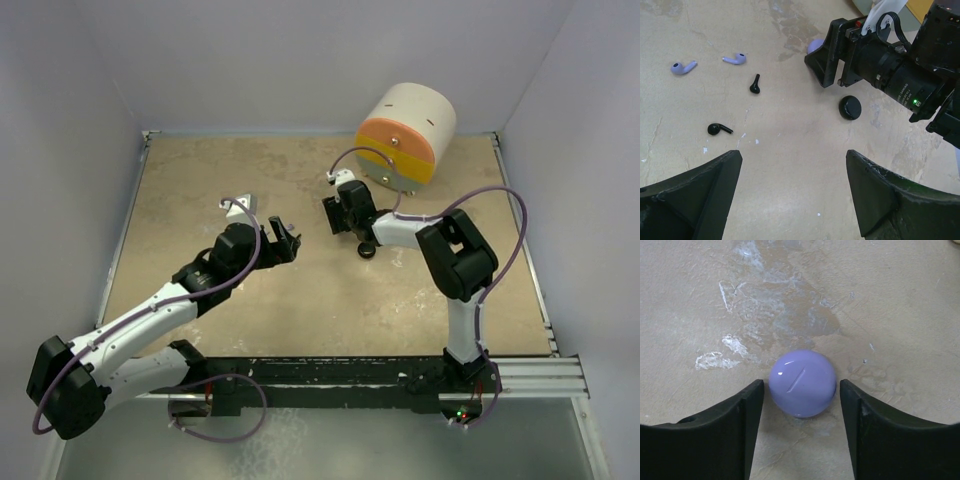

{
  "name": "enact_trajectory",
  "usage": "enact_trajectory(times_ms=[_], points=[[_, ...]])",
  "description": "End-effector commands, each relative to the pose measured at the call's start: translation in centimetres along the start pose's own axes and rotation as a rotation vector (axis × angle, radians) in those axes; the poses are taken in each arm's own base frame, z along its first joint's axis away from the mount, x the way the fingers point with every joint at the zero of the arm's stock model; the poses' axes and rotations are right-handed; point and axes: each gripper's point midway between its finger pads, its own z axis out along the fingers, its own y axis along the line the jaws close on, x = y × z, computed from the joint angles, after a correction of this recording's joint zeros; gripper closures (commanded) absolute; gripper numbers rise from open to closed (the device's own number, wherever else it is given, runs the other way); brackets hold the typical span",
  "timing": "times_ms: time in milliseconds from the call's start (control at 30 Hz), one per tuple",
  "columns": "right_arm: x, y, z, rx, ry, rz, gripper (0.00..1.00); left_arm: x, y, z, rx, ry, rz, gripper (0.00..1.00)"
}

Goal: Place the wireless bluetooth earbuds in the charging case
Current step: Pick up the charging case at the center of the board.

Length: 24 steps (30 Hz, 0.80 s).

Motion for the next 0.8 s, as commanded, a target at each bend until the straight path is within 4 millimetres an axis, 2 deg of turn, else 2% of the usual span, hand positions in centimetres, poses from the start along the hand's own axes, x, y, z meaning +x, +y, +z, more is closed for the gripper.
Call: enact_trajectory(times_ms=[0,200,267,333,467,567,600,767], points=[[1.2,0.1,0.6,-0.021,0.029,-0.028,0.38,-1.4,-1.0,-0.4,0.030,-0.049,-0.027,0.16],[1.2,0.0,0.7,-0.034,0.025,-0.009,0.52,-1.3,-0.9,-0.3,0.027,-0.049,-0.027,0.16],[0.5,0.1,0.2,-0.040,0.006,0.010,0.58,-1.3,-0.9,-0.2,0.029,-0.051,-0.028,0.17],[-0.7,-0.3,-1.0,-0.023,-0.035,0.031,0.60,-1.4,-1.0,-0.2,0.034,-0.055,-0.028,0.18],[-4.3,1.0,-5.1,-0.125,-0.189,0.088,0.79,-1.8,-1.9,0.2,0.069,-0.067,-0.016,0.21],[-6.8,1.7,-9.7,-0.199,-0.312,0.127,0.82,-1.7,-2.9,0.7,0.091,-0.059,0.008,0.21],[-6.5,1.8,-10.9,-0.220,-0.332,0.126,0.83,-1.5,-3.2,1.0,0.099,-0.053,0.018,0.22],[-7.6,2.3,-16.8,-0.312,-0.483,0.143,0.98,0.0,-5.8,2.2,0.157,-0.035,0.042,0.22]])
